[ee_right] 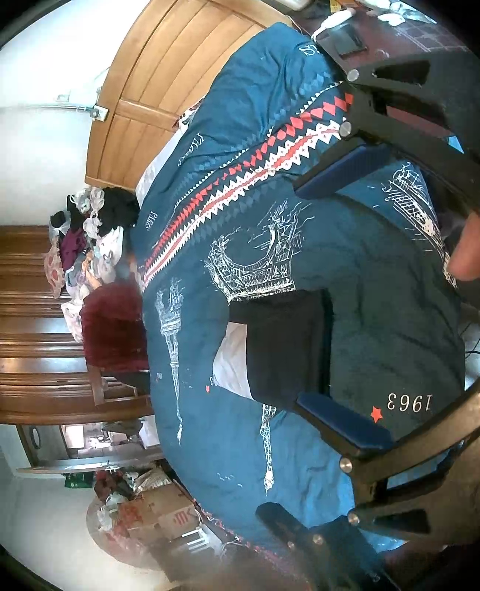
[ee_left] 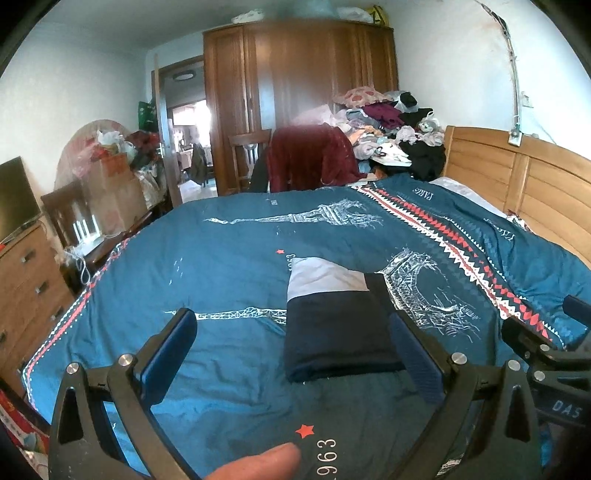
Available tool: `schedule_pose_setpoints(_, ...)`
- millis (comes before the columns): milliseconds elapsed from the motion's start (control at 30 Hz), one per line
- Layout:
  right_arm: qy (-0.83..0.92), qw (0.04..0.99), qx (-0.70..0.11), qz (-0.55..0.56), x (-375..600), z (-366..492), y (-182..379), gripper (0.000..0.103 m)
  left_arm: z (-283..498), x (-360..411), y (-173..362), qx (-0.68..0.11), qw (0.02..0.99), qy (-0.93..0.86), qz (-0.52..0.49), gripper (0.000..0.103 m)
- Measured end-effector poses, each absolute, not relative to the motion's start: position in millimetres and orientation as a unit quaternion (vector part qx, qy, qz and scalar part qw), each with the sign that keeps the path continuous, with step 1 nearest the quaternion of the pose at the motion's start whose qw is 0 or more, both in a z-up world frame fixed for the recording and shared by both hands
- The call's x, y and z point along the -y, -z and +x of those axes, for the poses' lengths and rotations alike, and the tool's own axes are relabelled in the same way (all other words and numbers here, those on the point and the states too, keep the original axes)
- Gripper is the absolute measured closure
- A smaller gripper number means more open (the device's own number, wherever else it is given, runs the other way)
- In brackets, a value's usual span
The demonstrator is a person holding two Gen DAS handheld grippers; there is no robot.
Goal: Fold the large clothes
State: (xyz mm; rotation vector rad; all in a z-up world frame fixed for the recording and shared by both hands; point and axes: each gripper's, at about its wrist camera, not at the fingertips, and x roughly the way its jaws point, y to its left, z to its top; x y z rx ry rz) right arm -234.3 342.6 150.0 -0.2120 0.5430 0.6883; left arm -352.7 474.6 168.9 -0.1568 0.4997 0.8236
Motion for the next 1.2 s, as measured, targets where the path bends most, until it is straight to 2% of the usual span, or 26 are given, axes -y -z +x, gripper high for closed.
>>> schedule_pose_setpoints(1200, -0.338, 0.894, -0.276, -0.098, -336.6, -233.9, -142.2, 0.000, -353.8, -482.0, -156.8, -0.247, 0.878, -0.403, -0.070, 0.000)
